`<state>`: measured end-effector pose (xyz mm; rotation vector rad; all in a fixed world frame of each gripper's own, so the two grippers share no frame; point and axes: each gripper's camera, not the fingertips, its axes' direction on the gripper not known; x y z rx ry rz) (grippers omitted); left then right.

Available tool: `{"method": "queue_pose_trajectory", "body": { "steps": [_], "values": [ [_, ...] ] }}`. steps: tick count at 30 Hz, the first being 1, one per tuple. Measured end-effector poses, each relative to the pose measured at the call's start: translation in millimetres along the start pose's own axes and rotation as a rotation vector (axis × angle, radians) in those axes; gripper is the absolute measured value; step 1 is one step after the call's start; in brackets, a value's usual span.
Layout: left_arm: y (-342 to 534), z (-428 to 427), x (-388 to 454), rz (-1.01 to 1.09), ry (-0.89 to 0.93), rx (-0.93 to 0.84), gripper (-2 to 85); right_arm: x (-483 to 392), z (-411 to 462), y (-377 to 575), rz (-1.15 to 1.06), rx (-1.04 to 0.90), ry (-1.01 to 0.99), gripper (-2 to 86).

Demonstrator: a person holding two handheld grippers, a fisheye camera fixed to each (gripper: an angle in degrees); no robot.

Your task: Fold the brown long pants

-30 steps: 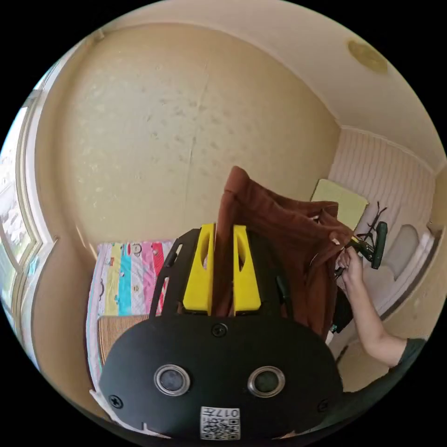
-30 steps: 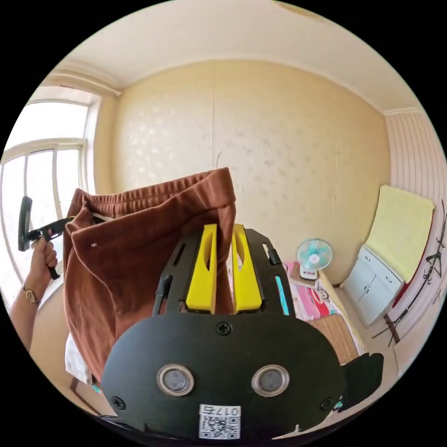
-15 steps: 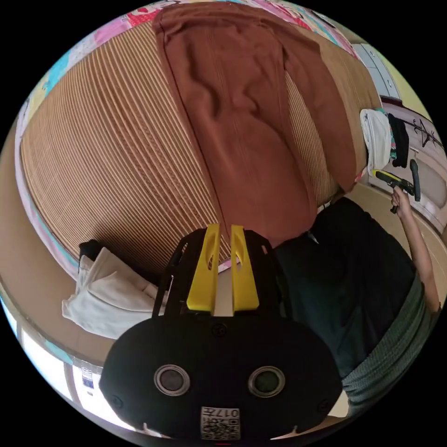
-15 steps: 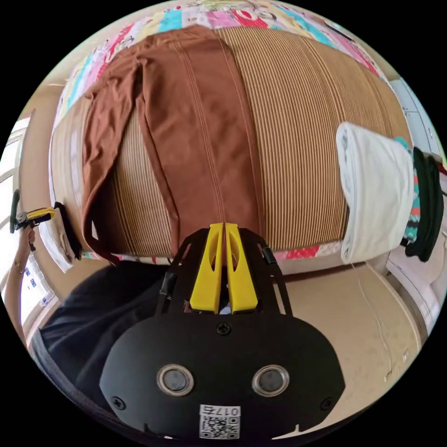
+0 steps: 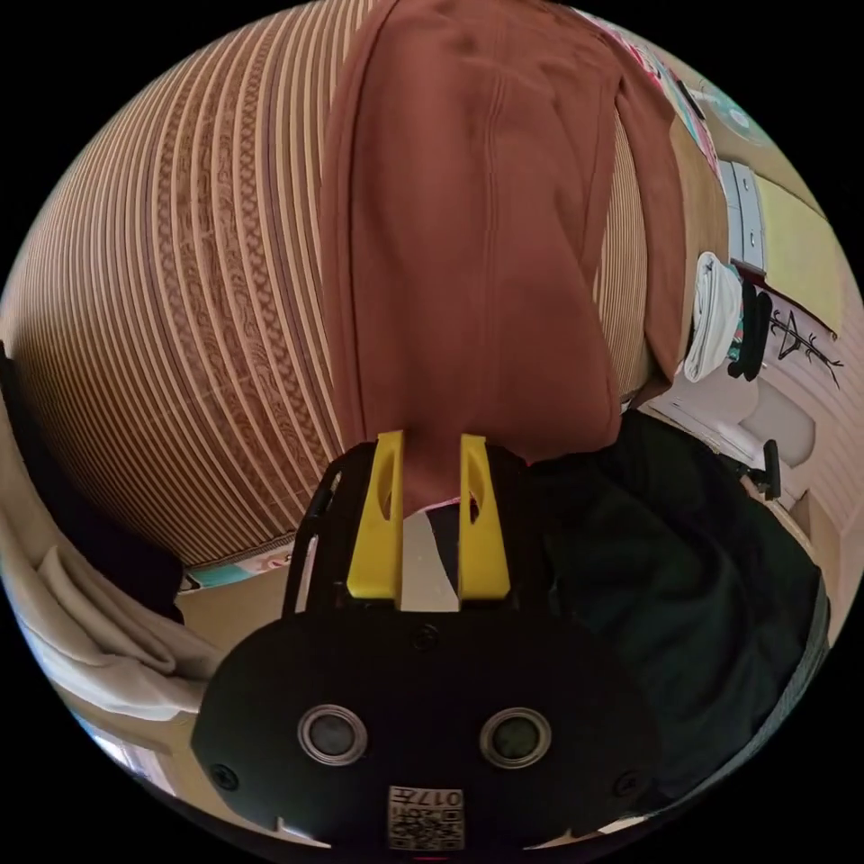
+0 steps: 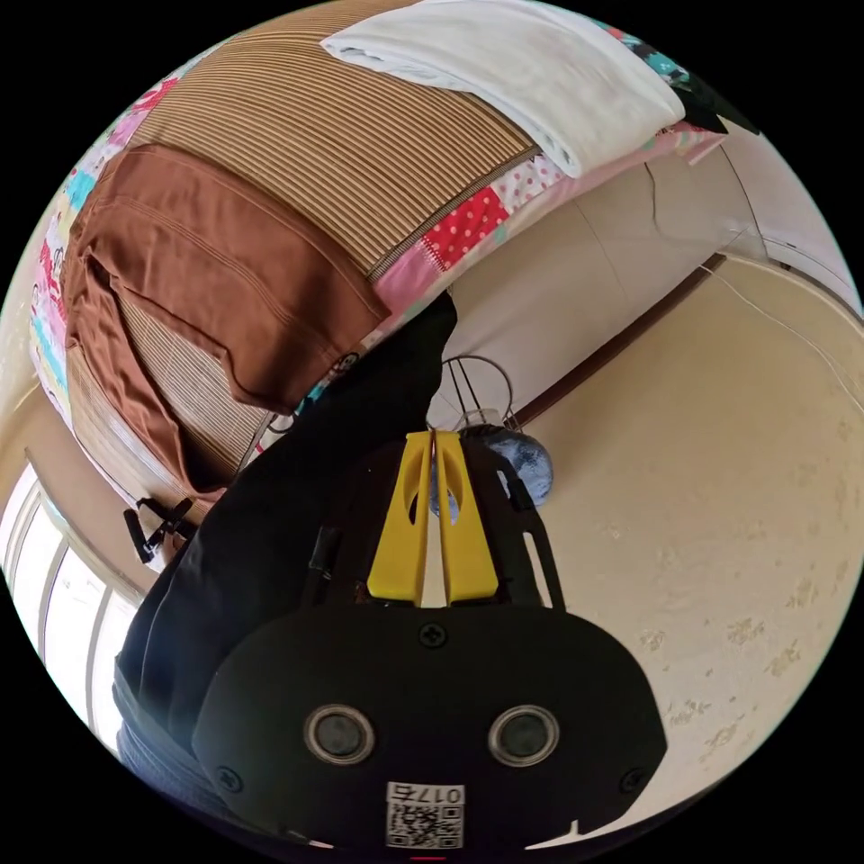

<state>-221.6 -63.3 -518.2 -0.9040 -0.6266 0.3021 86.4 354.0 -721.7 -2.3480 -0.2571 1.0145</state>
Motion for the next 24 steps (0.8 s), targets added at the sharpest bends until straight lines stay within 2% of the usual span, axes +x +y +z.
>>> {"method": "queue_pose_trajectory", "body": {
  "steps": [3, 8, 10, 12, 14, 16, 17, 19, 21, 24],
  "values": [
    [61.7, -8.7, -19.8, -0.022, 0.081, 0.028, 7.8, 8.7, -3.0, 13.2, -0.039, 0.009, -0.009, 0.4],
    [163.8, -57.8, -40.1, -0.03, 0.058, 0.169, 5.8, 15.7, -7.6, 24.5, -0.155, -0.011, 0.007, 0.7],
    [195.9, -71.2, -45.1, -0.016, 0.058, 0.18, 6.9, 0.1, -18.3, 35.6, -0.406, 0.017, -0.238, 1.0],
    [232.1, -78.1, -51.6, -0.01, 0.038, 0.164, 7.9, -19.0, -14.6, 37.2, -0.562, -0.079, -0.425, 1.4],
    [253.4, -75.8, -56.1, -0.015, 0.021, 0.127, 8.4, -44.9, -3.8, 39.8, -0.661, -0.163, -0.469, 2.3],
    [269.5, -68.6, -59.2, -0.028, 0.042, 0.071, 8.9, -87.0, 23.2, 48.8, -0.787, -0.269, -0.37, 4.3],
    [277.7, -63.7, -60.7, -0.04, 0.109, 0.039, 9.4, -97.5, 33.3, 51.3, -0.81, -0.305, -0.333, 5.0],
    [294.5, -68.8, -65.8, -0.123, 0.157, 0.043, 10.0, -137.0, 85.5, 66.3, -0.871, -0.487, -0.141, 8.3],
    [317.6, -79.1, -75.0, -0.251, 0.155, 0.007, 8.3, -162.6, 122.4, 85.5, -0.902, -0.567, 0.034, 11.3],
    [348.2, -93.5, -81.0, -0.291, 0.218, -0.031, 6.2, -199.5, 158.8, 134.2, -1.043, -0.575, 0.24, 13.3]
  ]
}}
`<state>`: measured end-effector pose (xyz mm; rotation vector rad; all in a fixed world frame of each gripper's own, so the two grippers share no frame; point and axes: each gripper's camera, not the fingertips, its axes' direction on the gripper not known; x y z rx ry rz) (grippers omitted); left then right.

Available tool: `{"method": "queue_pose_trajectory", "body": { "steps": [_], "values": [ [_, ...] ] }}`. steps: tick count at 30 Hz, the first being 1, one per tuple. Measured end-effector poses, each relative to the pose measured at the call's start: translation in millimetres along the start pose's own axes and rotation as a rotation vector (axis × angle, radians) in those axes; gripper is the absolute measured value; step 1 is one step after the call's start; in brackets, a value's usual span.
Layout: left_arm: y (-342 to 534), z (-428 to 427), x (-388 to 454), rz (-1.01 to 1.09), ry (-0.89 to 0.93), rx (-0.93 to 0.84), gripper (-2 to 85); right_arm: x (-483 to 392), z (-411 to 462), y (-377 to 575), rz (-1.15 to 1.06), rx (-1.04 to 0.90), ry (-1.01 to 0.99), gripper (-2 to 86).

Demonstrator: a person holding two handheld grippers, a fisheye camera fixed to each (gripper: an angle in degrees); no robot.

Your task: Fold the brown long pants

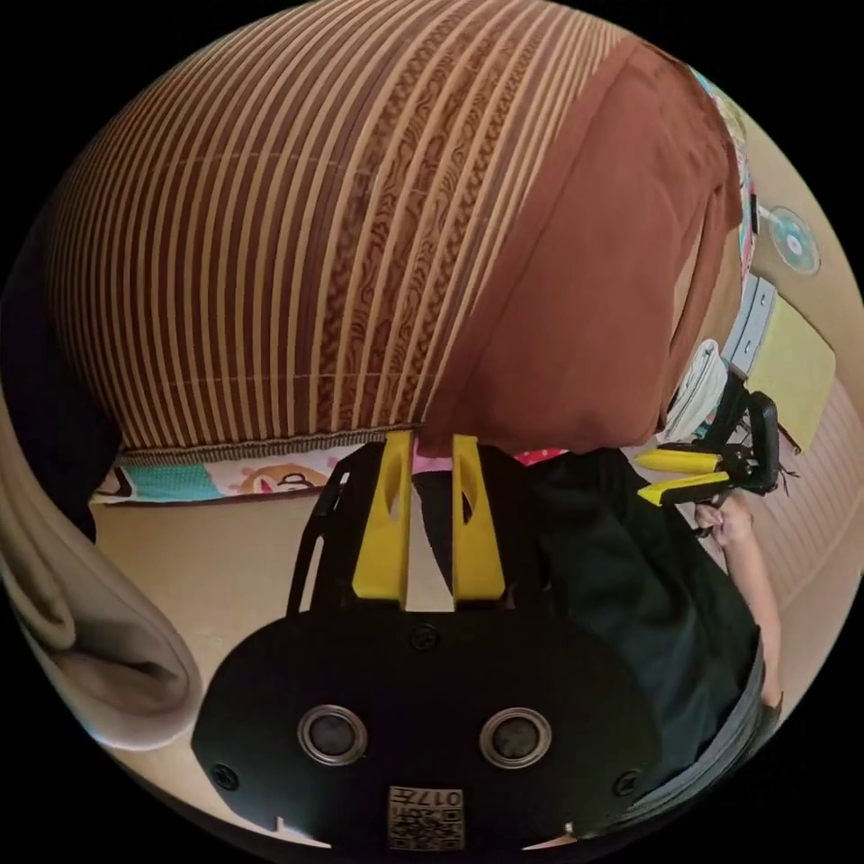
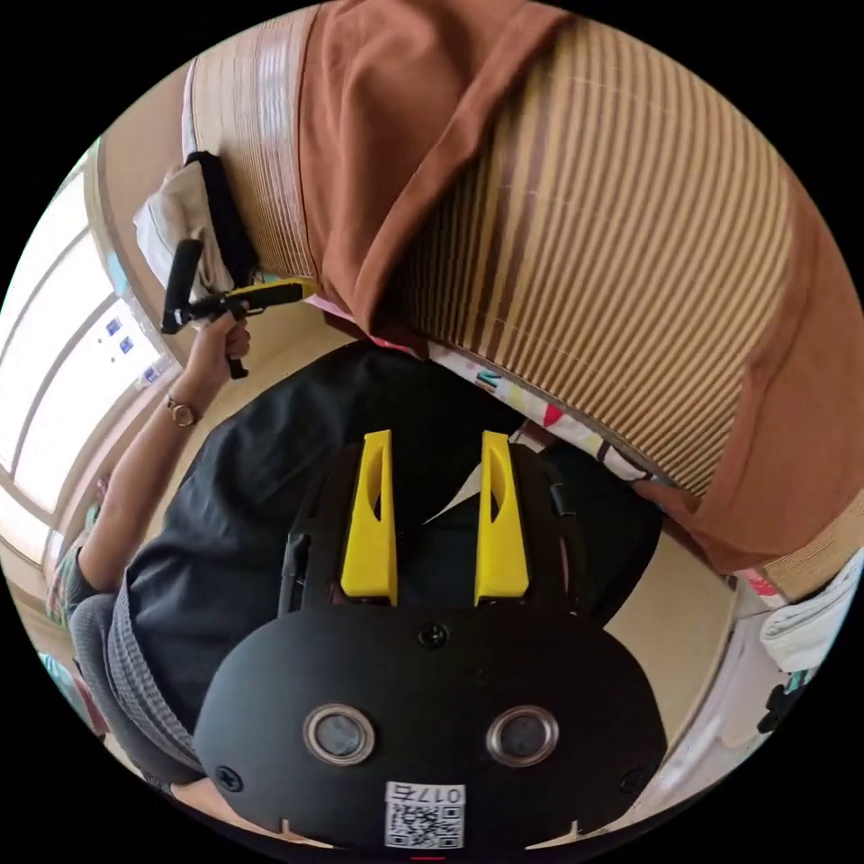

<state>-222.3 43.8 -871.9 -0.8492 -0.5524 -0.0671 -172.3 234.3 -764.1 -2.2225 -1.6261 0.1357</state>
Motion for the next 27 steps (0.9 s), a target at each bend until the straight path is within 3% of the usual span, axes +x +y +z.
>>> {"method": "queue_pose_trajectory", "body": {
  "steps": [4, 8, 11, 14, 16, 17, 19, 21, 23, 27],
  "values": [
    [46.6, -12.1, -0.3, 0.084, 0.048, -0.011, 3.4, -52.7, 32.3, -5.5, -0.049, -0.005, 0.235, 13.7],
    [112.5, -32.5, 3.8, 0.19, 0.075, 0.012, 1.5, -53.0, 56.0, -2.4, 0.009, 0.03, 0.244, 11.5],
    [163.7, -51.9, -0.6, 0.296, 0.152, 0.057, 0.8, -39.1, 69.3, 6.7, 0.03, 0.032, 0.059, 5.1],
    [209.7, -67.3, -22.1, 0.364, 0.346, 0.076, 0.3, -38.0, 70.5, 37.4, -0.171, 0.061, -0.284, 2.2],
    [232.4, -71.8, -43.2, 0.313, 0.324, 0.104, 0.0, -39.0, 78.2, 59.1, -0.289, 0.007, -0.484, 1.5],
    [243.9, -73.6, -61.4, 0.262, 0.365, 0.138, -0.3, -42.0, 81.1, 62.9, -0.302, 0.0, -0.466, 1.4],
    [254.2, -69.0, -91.4, 0.132, 0.464, 0.174, -0.6, -58.4, 106.0, 63.0, -0.227, -0.065, -0.217, 1.4],
    [267.6, -52.1, -121.2, -0.145, 0.358, 0.135, -0.9, -71.1, 128.3, 54.1, -0.13, -0.154, -0.059, 1.7],
    [275.8, -38.8, -128.9, -0.273, 0.276, 0.078, -0.9, -80.3, 148.8, 47.9, -0.018, -0.26, 0.095, 2.3],
    [275.6, -14.8, -107.8, -0.234, 0.394, 0.098, -1.0, -108.4, 175.2, 66.6, -0.089, -0.358, 0.108, 4.2]
  ]
}}
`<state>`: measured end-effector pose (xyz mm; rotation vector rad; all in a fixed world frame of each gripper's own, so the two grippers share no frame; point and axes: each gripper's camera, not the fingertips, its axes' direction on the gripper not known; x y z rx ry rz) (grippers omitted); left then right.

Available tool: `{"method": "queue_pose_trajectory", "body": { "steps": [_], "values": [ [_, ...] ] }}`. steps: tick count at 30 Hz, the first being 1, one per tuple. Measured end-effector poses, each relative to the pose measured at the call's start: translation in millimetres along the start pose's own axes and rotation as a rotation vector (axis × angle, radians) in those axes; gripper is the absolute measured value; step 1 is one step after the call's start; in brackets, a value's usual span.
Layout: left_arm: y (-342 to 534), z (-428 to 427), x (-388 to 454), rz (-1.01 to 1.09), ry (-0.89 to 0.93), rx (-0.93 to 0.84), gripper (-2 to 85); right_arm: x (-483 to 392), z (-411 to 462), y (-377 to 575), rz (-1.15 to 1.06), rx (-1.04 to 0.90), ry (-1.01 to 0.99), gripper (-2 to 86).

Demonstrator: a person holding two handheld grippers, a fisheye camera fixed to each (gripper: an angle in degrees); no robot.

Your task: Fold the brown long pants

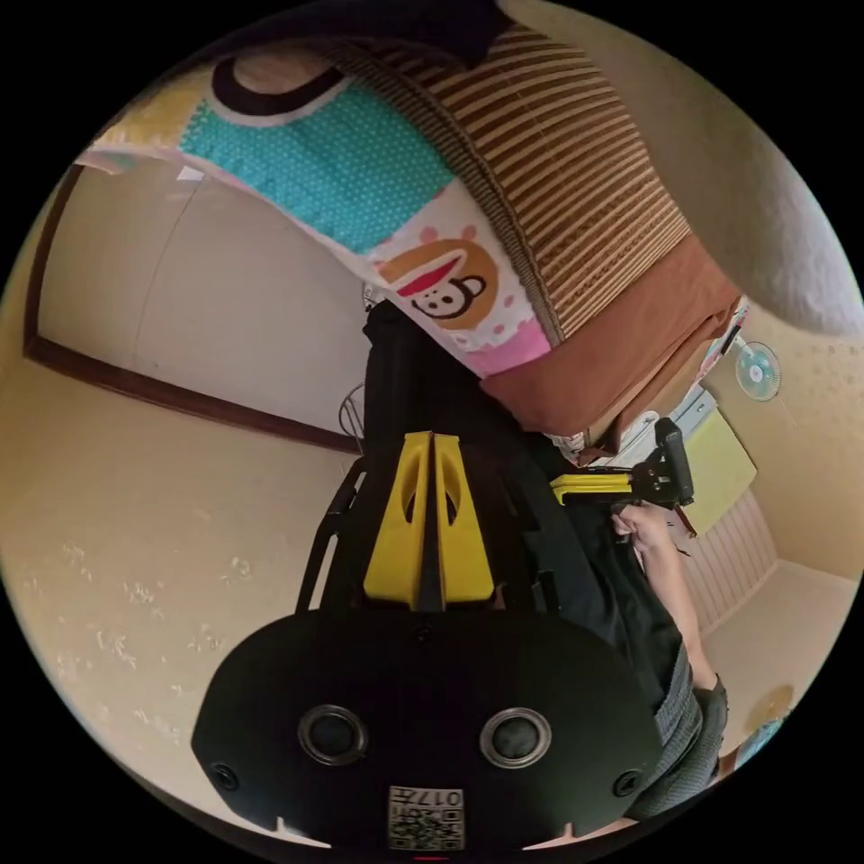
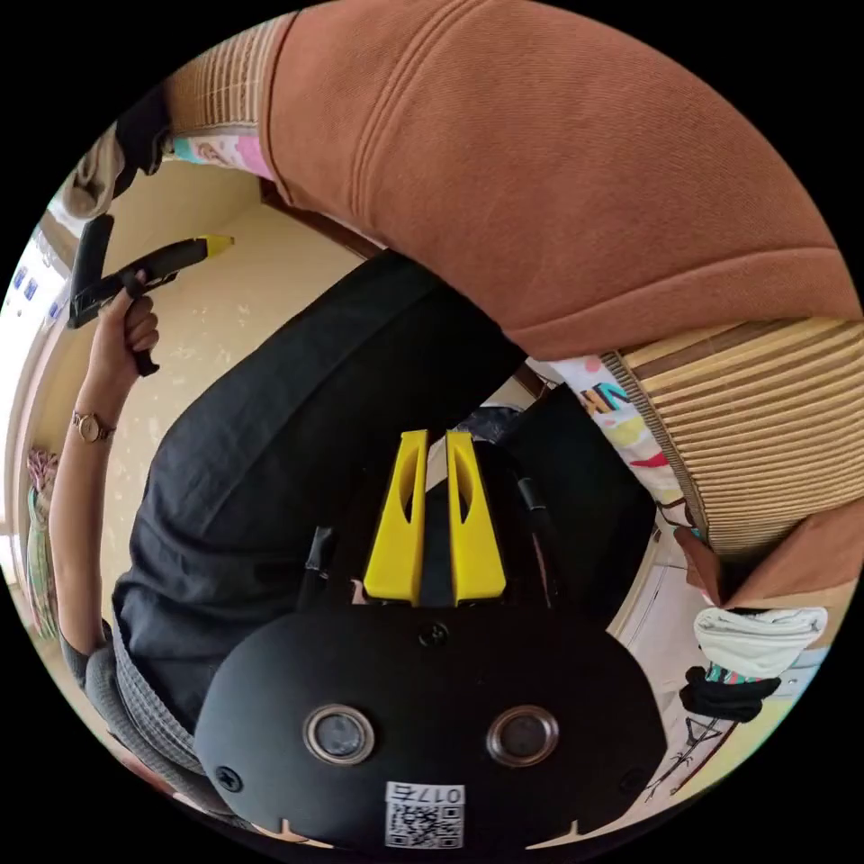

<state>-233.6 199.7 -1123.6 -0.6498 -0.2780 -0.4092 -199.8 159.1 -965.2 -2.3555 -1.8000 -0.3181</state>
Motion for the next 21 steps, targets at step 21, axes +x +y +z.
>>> {"method": "queue_pose_trajectory", "body": {
  "steps": [21],
  "values": [
    [44.7, 192.3, 108.8, 0.274, -0.537, -0.298, -1.0, 234.7, -14.5, 307.4, 0.82, 0.748, -0.421, 8.2]
  ]
}}
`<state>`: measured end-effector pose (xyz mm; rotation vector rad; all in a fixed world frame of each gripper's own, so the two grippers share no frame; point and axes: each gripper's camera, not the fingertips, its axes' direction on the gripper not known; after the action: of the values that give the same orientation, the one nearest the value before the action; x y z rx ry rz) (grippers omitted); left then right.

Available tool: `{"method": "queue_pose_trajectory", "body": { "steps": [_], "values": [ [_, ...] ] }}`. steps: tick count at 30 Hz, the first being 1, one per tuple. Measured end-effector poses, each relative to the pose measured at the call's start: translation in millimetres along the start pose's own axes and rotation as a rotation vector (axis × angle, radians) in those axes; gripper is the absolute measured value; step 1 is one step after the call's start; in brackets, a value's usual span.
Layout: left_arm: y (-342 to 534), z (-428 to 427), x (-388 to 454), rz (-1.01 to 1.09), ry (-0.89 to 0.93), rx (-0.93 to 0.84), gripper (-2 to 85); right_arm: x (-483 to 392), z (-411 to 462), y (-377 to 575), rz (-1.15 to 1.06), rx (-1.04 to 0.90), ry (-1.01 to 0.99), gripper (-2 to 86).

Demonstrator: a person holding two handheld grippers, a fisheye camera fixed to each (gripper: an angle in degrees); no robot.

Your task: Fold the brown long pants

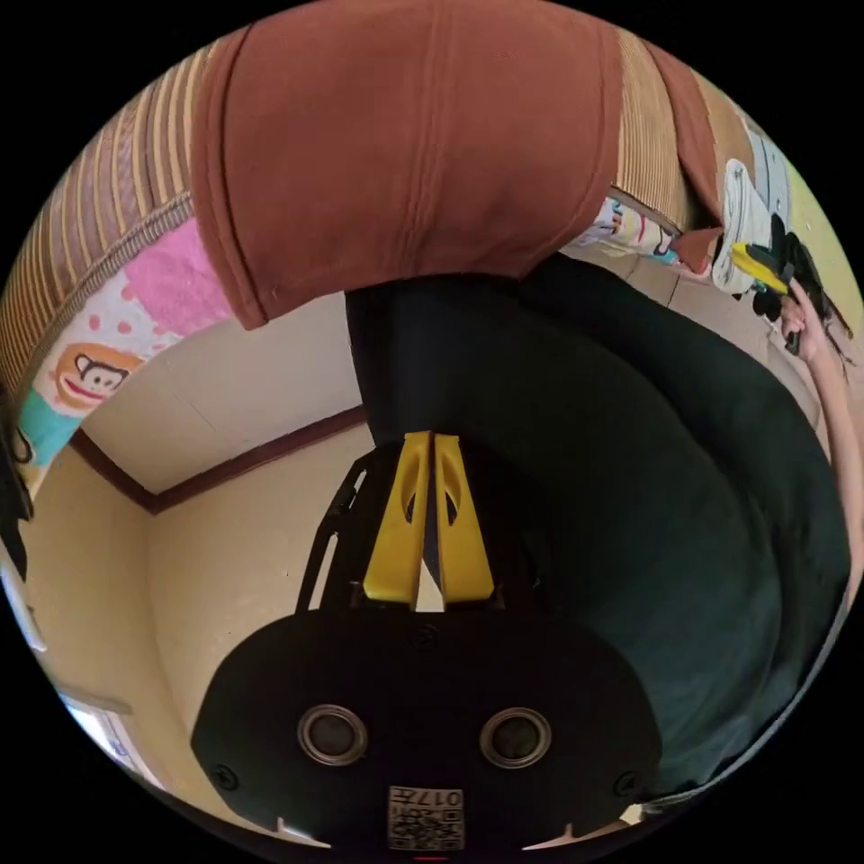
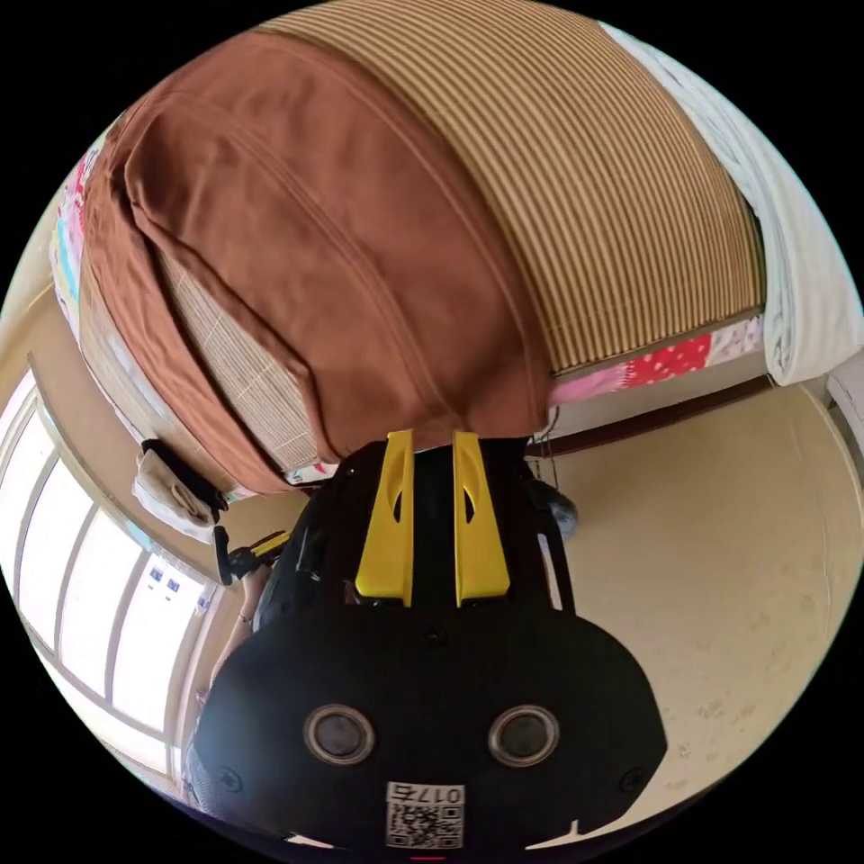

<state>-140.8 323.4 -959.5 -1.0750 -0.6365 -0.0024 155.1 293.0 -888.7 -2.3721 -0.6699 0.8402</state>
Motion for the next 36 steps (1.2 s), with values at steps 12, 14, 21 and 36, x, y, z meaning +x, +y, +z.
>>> {"method": "queue_pose_trajectory", "body": {
  "steps": [12, 14, 21, 36],
  "values": [
    [-26.7, 62.6, 66.6, -0.26, 0.226, 0.191, -1.0, 97.9, 44.7, -15.7, -0.202, -0.049, -0.1, 11.6],
    [-48.9, 79.3, 100.1, -0.198, 0.163, 0.158, -1.0, 112.4, 42.6, -14.7, -0.248, -0.062, -0.127, 10.5],
    [-120.5, 129.6, 274.1, 0.237, -0.227, 0.124, -0.9, 167.7, 12.6, 13.2, -0.639, -0.228, -0.576, 3.4],
    [-158.6, 52.1, 442.0, 0.311, -0.03, 0.557, 10.1, 133.3, -86.7, 82.4, -1.401, -0.427, -0.655, 1.6]
  ]
}}
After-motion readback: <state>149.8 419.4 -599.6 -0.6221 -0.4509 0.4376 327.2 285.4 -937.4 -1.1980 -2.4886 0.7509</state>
